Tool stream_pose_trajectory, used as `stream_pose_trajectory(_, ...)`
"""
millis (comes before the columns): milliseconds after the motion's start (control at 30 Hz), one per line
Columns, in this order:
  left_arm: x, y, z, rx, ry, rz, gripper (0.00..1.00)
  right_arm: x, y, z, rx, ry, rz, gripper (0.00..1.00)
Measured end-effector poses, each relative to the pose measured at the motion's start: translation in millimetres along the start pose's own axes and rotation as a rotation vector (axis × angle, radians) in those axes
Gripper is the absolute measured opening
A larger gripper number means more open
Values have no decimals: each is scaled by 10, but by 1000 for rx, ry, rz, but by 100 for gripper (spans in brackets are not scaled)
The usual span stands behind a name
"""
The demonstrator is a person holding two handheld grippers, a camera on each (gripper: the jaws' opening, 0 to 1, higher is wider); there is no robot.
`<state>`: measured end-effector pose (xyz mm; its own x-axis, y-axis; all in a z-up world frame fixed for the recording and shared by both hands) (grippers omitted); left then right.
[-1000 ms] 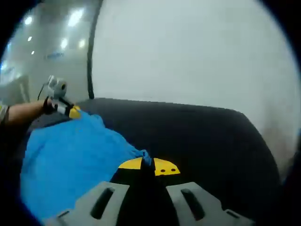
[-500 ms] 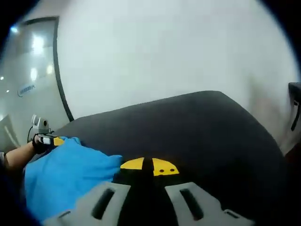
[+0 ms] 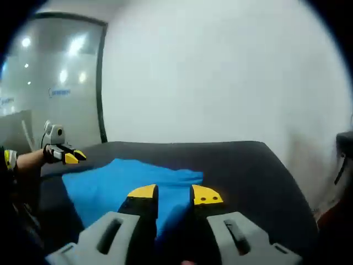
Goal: Spread out the cloth and fold it
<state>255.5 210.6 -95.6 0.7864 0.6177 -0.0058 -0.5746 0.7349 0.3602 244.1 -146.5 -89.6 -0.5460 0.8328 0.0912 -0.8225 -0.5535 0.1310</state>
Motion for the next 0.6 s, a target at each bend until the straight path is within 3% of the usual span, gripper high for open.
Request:
stream_pose_trajectory(100,-158,135,-236,23,-14,-6,27,122,194,-169,11,-50,5,21)
stream_pose_trajectory(167,-183,162,-351,36,-13,10,27,108,283,-347,98,-51,-27,21)
stream_pose_trajectory(267,-166,117,-442,58,-51,43,29,186,305,-492,121,-164,5,21)
stream_pose_trajectory(333,-170,59,-464,66,-94,55,29,178,283,-564,149,-148,-10,21)
stream_pose_trajectory(433,-210,-15,-451,64,-95,39,25,178,252,-561,159,-81,-21,15)
stream_pose_trajectory(500,-228,-20,-446,69,-89,6,17,213,247,-541,167,-91,12,2)
stream_pose_trajectory(600,-240,22,-457,90,-83,-14,7,199,287,-497,201,-39,1,1)
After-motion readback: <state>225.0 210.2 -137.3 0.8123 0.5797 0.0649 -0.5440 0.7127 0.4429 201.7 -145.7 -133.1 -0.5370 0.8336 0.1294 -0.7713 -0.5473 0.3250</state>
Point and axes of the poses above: the point that each gripper's makers call its tool centre point, and the gripper's own axes: y roughly backward along the fingers, x roughly to its left, z roughly out of its top, the point moved 4 cm from there along y, roughly backward along the fingers, and after that the axes turned 7 degrees about z, right-handed, at the moved point
